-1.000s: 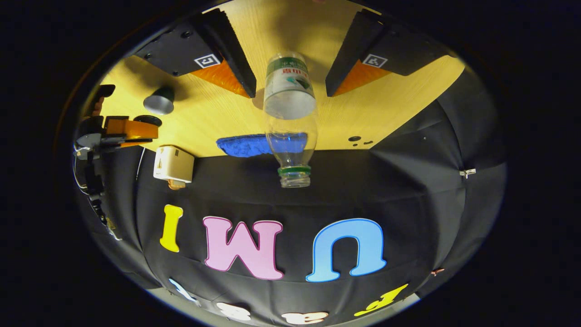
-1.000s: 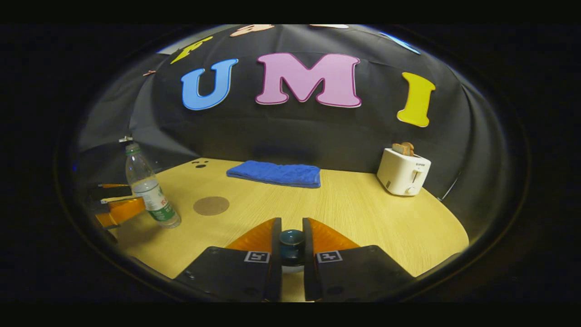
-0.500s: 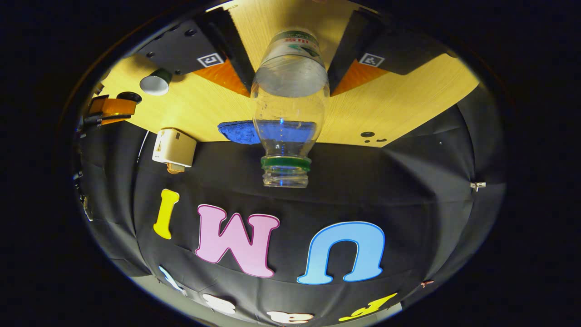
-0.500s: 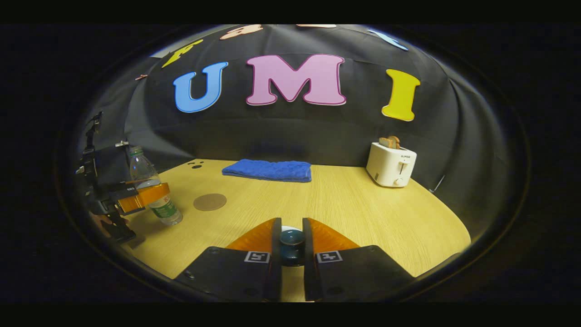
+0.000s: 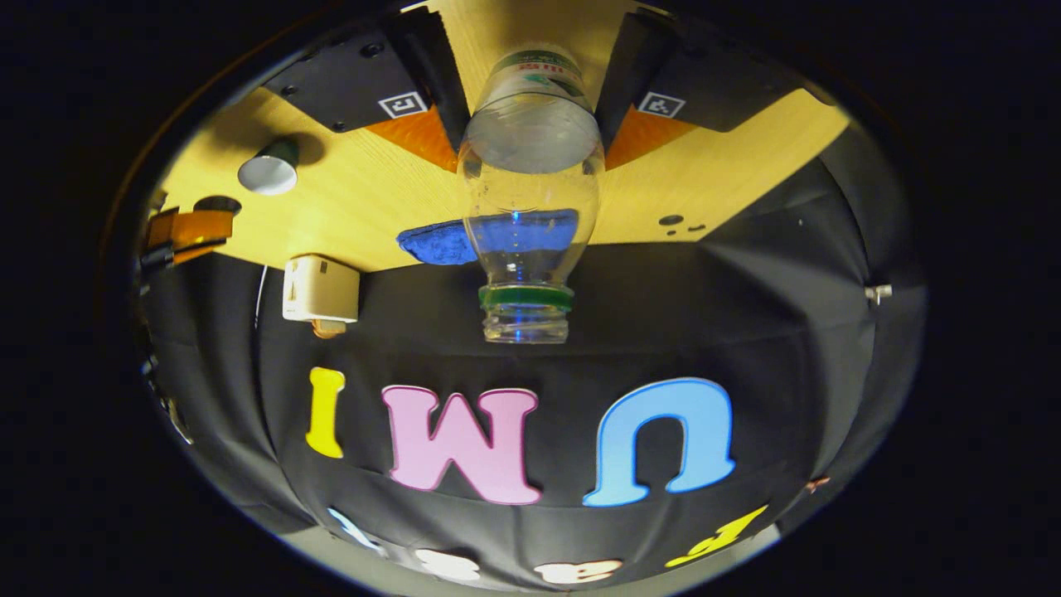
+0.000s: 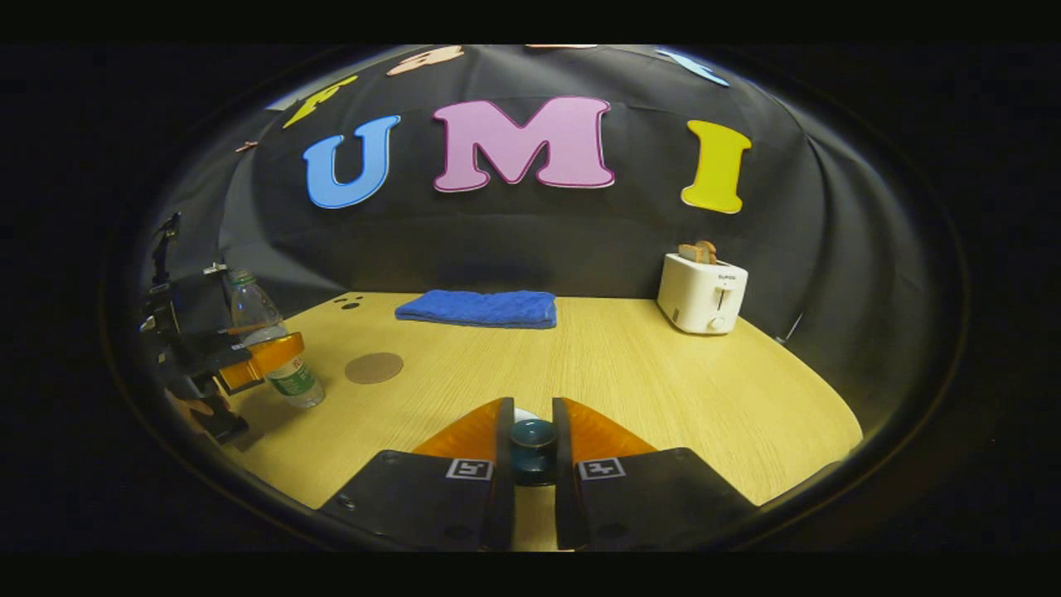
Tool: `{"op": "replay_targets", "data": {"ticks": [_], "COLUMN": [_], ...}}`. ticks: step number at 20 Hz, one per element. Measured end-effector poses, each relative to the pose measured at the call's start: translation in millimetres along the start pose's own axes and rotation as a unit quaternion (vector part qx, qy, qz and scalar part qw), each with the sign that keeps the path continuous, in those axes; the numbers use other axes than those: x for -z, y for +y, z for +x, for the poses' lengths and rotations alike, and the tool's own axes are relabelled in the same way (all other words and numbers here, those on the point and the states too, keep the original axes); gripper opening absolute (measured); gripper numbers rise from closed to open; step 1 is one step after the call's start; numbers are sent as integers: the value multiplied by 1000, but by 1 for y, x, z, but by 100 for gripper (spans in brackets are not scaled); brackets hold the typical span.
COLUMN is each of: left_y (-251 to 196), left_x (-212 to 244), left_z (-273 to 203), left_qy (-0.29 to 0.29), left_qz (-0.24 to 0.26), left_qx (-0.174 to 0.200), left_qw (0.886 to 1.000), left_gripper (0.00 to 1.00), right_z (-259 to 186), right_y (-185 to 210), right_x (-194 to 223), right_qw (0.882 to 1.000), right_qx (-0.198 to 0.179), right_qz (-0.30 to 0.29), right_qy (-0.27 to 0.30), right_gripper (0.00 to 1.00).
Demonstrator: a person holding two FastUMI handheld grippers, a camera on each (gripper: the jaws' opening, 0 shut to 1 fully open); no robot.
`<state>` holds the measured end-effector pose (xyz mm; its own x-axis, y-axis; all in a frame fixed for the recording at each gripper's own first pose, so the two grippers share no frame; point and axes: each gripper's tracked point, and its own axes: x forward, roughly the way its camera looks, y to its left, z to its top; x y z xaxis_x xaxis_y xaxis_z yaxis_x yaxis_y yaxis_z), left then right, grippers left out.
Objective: Open the teacup lid with one hand, grasp the water bottle and pour water into the teacup with the other hand; after pouring, place the water bottle on the coaster and then close the teacup lid.
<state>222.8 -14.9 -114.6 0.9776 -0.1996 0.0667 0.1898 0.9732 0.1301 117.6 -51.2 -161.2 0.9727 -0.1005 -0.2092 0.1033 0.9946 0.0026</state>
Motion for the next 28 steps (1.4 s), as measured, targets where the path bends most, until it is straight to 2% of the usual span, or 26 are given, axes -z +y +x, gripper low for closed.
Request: {"op": "replay_targets", "data": {"ticks": [2, 3, 4, 5, 8, 9, 10, 12, 18, 20, 23, 26, 28], "left_y": [-10, -15, -19, -25, -42, -49, -53, -63, -97, -109, -127, -140, -142], "left_x": [-3, -6, -9, -12, -19, -17, -16, -18, -10, -7, 2, 14, 17], "left_z": [1, 2, 2, 3, 11, 13, 15, 21, 34, 38, 43, 42, 42], "left_qy": [3, 4, 3, 2, 2, 11, 14, 15, 20, 19, 9, 8, 4], "left_qz": [31, 50, 71, 98, 169, 184, 203, 251, 374, 425, 499, 538, 564], "left_qx": [9, 9, 10, 9, 12, 16, 17, 18, 40, 47, 65, 86, 87], "left_qw": [999, 999, 997, 995, 986, 983, 979, 968, 926, 904, 864, 839, 821], "left_gripper": [76, 77, 77, 77, 76, 76, 77, 76, 76, 76, 76, 76, 76], "right_z": [-4, -7, -9, -10, -20, -22, -25, -29, -42, -45, -50, -52, -52], "right_y": [-5, -9, -13, -18, -37, -46, -54, -72, -124, -137, -150, -156, -158], "right_x": [-3, -4, -5, -5, -6, -5, -5, -3, 11, 16, 22, 26, 29], "right_qw": [1000, 1000, 1000, 1000, 1000, 1000, 1000, 999, 998, 997, 996, 995, 995], "right_qx": [0, 1, 1, 2, 8, 12, 16, 25, 55, 64, 73, 77, 77], "right_qz": [-3, -3, -1, 1, 7, 8, 11, 17, 34, 39, 50, 57, 59], "right_qy": [-3, -5, -6, -6, -9, -9, -10, -9, -1, 2, 3, 3, 4], "right_gripper": [27, 23, 27, 22, 22, 27, 27, 27, 27, 27, 27, 27, 27]}}
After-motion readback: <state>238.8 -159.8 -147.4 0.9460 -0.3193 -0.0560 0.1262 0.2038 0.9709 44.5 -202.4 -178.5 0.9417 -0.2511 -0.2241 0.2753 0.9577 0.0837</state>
